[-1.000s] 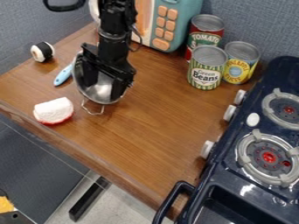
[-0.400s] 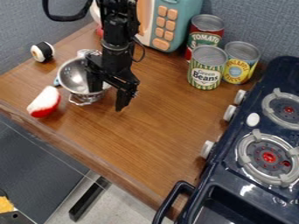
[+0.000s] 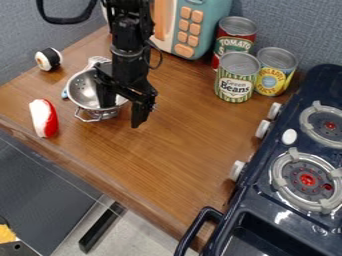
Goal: Put the silver bowl on the middle right side of the table
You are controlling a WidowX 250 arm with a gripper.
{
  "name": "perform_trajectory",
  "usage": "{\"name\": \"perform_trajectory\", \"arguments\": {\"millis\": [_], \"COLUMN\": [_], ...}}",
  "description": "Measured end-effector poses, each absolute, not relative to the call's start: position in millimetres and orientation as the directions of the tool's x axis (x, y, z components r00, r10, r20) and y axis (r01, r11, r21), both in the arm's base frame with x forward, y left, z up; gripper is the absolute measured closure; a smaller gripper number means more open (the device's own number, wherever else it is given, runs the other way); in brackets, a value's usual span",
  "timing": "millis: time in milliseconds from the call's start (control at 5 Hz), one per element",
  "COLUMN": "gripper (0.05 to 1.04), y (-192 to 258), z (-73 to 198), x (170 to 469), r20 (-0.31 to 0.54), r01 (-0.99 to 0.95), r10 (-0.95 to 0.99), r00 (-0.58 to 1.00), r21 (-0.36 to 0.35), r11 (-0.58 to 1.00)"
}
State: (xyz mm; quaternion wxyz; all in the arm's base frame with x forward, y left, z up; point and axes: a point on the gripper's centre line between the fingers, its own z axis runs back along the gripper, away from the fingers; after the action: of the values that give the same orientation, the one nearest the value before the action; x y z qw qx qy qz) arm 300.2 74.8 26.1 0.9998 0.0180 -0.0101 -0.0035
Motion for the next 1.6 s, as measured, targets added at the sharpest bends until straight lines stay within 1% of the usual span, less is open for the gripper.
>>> {"name": "perform_trajectory", "arguments": {"millis": [200, 400, 600, 800, 1000, 1200, 1400, 1600], "gripper": [0.269, 0.558, 0.805, 0.865, 0.873, 0.877, 0.890, 0.922], "y": [74.4, 75.3, 74.8, 73.8, 62.6, 41.1, 22.1, -1.1], "z": [26.0, 26.5, 25.8, 28.5, 32.2, 41.5, 53.2, 58.1], "x": [300.0, 301.6, 304.0, 306.9, 314.5, 322.5, 326.0, 319.2], "r20": [0.013, 0.034, 0.022, 0.024, 0.030, 0.086, 0.258, 0.453], "r01": [0.011, 0.010, 0.027, 0.040, 0.125, 0.276, 0.459, 0.627], "r10": [-0.011, -0.010, -0.026, -0.040, -0.124, -0.265, -0.387, -0.438], "r00": [1.000, 0.999, 0.999, 0.999, 0.992, 0.960, 0.885, 0.777], "r21": [0.032, -0.002, -0.021, -0.015, -0.055, -0.162, -0.350, -0.486], "r11": [0.999, 1.000, 0.999, 0.999, 0.991, 0.948, 0.816, 0.609]}}
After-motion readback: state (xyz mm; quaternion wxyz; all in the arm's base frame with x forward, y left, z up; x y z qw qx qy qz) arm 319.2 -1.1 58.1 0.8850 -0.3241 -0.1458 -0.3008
